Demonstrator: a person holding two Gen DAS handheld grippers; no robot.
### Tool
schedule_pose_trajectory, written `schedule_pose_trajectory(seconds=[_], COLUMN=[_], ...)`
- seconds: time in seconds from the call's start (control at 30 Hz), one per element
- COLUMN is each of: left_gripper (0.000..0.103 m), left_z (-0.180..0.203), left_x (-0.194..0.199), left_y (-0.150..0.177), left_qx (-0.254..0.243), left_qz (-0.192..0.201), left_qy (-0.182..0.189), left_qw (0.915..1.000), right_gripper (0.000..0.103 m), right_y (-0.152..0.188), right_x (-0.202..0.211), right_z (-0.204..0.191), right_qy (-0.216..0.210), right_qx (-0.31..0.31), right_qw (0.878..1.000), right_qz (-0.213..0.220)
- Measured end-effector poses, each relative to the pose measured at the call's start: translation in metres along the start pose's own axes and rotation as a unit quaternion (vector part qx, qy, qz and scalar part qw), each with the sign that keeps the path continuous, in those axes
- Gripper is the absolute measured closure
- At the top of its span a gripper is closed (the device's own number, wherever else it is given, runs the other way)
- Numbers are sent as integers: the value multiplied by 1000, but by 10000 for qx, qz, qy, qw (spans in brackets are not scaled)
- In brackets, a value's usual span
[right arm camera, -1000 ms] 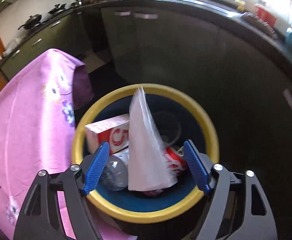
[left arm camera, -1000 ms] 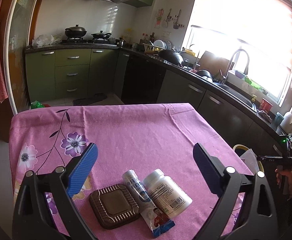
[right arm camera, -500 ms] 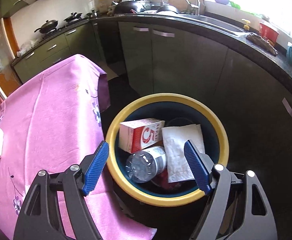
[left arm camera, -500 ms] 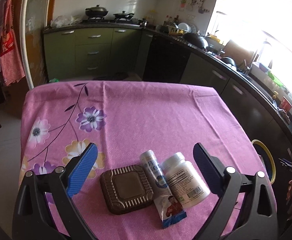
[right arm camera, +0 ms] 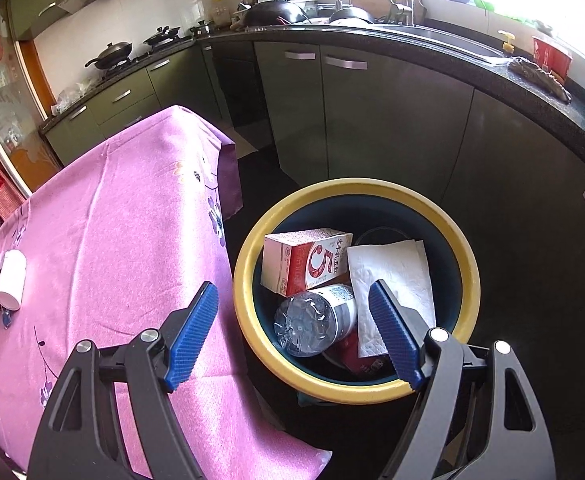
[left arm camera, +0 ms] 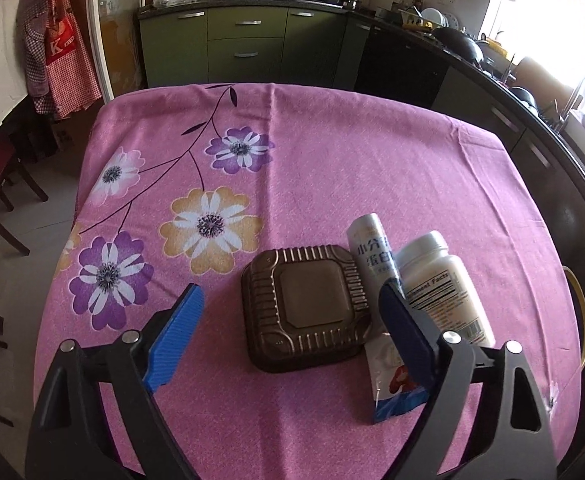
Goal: Collect trash
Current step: 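Grasp the brown plastic box with the left gripper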
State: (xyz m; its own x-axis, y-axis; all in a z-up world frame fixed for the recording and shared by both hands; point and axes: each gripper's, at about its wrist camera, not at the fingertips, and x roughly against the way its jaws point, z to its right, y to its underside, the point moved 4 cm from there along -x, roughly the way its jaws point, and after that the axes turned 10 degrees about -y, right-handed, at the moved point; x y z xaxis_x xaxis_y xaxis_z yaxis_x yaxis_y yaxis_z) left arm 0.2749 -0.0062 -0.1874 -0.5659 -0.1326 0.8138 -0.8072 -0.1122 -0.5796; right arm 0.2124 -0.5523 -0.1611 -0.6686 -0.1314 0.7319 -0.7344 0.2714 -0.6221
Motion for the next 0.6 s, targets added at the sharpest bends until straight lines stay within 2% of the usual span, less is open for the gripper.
schedule_pose_trajectory(seconds=[0.13,0.23,0.43,0.6], left_gripper=[22,28,37,39], left_z=[-2,-1,-4,-6], left_x=[-5,-11,-13,-13], left_y=[7,10,7,6], left_qx=[-50,-96,-112,-148], left_qz=[-71,-132,-43,-15], left_qy=[-101,-109,-212,-196], left_qw=[9999,9998,9997,9997], right_gripper=[26,26,26,26], right_y=[1,0,0,1], right_x=[-1,-3,-8,-12], right_z=[-1,-5,-14,-18], right_qy=[-46,-74,-139,-192], right_qx=[-6,32,107,134], right_qw=[10000,10000,9998,9996], right_qz=[-34,-57,-115,-143])
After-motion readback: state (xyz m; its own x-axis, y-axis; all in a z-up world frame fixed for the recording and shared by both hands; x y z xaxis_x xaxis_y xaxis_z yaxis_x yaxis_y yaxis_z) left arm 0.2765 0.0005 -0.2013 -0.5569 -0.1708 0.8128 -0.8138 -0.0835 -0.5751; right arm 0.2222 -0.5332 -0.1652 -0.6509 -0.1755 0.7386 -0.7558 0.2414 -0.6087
